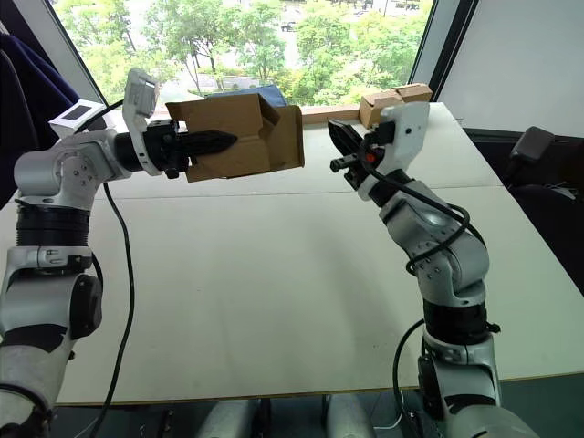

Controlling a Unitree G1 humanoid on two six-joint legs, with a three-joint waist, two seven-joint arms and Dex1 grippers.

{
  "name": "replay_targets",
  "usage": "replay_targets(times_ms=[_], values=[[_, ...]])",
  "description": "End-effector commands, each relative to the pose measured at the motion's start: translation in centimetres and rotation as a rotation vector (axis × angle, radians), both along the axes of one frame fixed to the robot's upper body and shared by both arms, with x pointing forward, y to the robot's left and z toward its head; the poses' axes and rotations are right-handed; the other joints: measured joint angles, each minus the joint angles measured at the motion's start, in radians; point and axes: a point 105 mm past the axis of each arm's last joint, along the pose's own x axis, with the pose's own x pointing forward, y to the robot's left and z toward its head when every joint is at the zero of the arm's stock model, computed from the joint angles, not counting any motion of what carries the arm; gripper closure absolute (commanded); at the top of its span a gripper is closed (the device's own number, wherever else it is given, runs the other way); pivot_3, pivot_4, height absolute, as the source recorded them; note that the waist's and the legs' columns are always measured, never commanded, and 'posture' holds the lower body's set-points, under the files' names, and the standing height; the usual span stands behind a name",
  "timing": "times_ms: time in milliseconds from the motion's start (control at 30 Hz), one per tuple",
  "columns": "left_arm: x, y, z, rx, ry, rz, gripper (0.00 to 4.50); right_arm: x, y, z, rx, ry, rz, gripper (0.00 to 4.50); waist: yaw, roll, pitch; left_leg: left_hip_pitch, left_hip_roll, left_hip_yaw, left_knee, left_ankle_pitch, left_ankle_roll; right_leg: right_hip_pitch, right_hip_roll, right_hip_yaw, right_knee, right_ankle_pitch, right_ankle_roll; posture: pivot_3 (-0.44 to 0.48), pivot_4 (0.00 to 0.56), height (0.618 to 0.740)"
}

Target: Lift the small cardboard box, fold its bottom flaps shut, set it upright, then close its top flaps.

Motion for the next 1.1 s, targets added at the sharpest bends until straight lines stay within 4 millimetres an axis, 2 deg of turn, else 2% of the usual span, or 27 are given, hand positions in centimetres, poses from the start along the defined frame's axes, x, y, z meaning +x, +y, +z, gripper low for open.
replay_targets(times_ms=[33, 300, 533, 667, 967, 1100], values=[[-0.9, -0.4, 1.7, -0.004, -0.069, -0.038, 4.5, 0.0, 1.5, 1.8, -0.003, -0.081, 0.053, 4.48, 0.0, 0.0, 0.0, 0.0, 0.0, 0.0, 0.0, 0.0, 0.0, 0.0, 0.0, 0.0, 0.0, 0.0, 0.0, 0.0, 0.15, 0.74], [-1.5, -1.3, 1.6, -0.004, -0.065, -0.089, 4.5, -0.2, 4.1, 1.5, -0.045, -0.106, 0.148, 4.48, -0.001, 0.0, 0.0, -0.001, 0.0, 0.0, 0.0, 0.0, 0.0, -0.001, 0.0, 0.0, 0.001, 0.0, 0.0, 0.0, 0.15, 0.74], [-2.5, -1.6, 1.8, -0.023, -0.049, -0.155, 4.5, -1.4, 5.5, 0.7, -0.058, -0.095, 0.242, 4.48, -0.001, 0.0, 0.0, -0.001, 0.0, 0.0, 0.0, 0.0, -0.001, -0.001, 0.0, 0.0, 0.001, 0.0, 0.0, 0.0, 0.15, 0.74], [-3.5, -1.7, 1.8, -0.01, -0.023, -0.243, 4.5, -2.5, 6.0, 1.0, -0.04, -0.112, 0.313, 4.48, -0.002, 0.0, 0.0, -0.001, 0.0, 0.0, 0.0, 0.001, -0.001, -0.002, 0.0, 0.0, 0.002, 0.0, 0.0, 0.0, 0.15, 0.74], [-2.5, -2.1, 1.5, 0.038, -0.006, -0.27, 4.5, -4.4, 6.6, 1.0, -0.083, -0.143, 0.411, 4.48, 0.0, 0.0, 0.0, -0.002, 0.0, 0.0, 0.0, 0.001, -0.001, -0.002, 0.0, 0.0, 0.001, 0.0, 0.0, 0.0, 0.15, 0.74], [-1.9, -2.2, 1.5, 0.038, -0.011, -0.249, 4.5, -5.1, 6.3, 0.7, -0.123, -0.143, 0.415, 4.48, -0.001, 0.0, 0.0, -0.002, 0.0, 0.0, 0.0, 0.001, -0.001, -0.002, 0.0, 0.0, 0.001, 0.0, 0.0, 0.0, 0.15, 0.74]])
